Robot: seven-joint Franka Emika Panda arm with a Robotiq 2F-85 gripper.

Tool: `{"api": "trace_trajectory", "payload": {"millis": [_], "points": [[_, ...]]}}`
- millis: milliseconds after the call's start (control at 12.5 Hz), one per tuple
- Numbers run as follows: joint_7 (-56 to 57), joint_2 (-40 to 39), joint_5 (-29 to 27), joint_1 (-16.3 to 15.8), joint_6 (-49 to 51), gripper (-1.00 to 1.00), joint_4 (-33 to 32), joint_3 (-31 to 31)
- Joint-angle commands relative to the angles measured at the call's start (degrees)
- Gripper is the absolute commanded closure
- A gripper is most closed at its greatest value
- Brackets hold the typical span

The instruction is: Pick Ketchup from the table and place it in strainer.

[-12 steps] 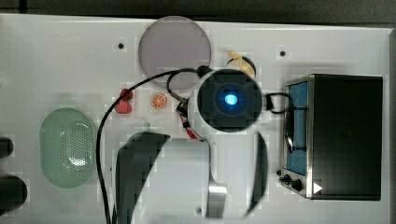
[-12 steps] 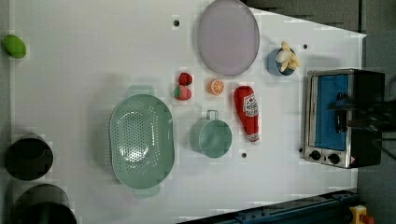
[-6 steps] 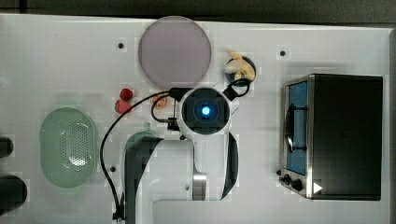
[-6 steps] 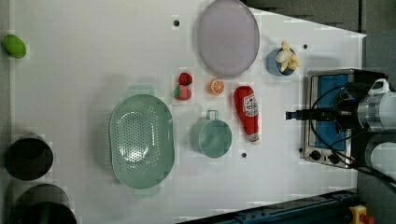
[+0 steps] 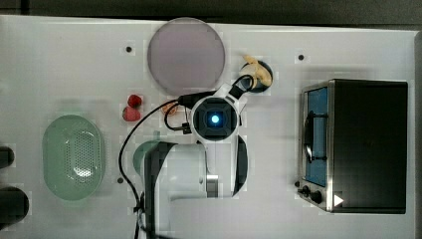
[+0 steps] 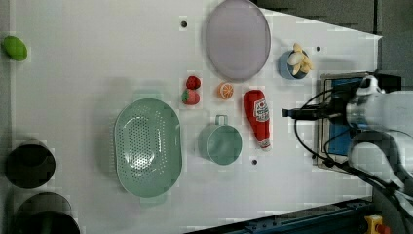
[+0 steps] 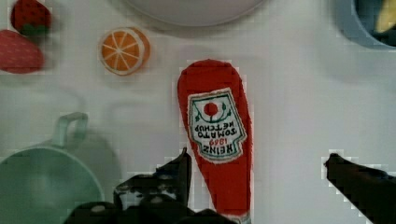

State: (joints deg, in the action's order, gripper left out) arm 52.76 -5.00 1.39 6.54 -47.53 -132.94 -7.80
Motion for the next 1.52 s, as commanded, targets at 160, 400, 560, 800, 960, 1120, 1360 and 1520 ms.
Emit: {"api": "trace_trajectory", "payload": {"millis": [160, 400, 560, 800, 960, 1120, 1360, 1520], "points": [[3.3, -6.8, 2.4, 0.5, -3.9, -1.00, -1.1, 0.0], [3.2, -10.9, 2.4, 0.5, -7.7, -1.00, -1.5, 0.0], [3.2, -13.4, 2.4, 0.5, -11.7, -1.00, -2.0, 0.1], [3.2, -16.3, 2.4, 0.5, -16.0, -1.00, -2.7, 0.1], [3.1, -17.4, 2.4, 0.6, -17.0, -0.92, -2.9, 0.2], [2.9, -17.7, 2.4, 0.6, -18.4, -0.43, -3.3, 0.2], [2.9, -15.7, 2.4, 0.6, -18.3, -0.18, -3.0, 0.2], [2.9, -12.1, 2.4, 0.8, -17.1, -0.18, -2.7, 0.3]]}}
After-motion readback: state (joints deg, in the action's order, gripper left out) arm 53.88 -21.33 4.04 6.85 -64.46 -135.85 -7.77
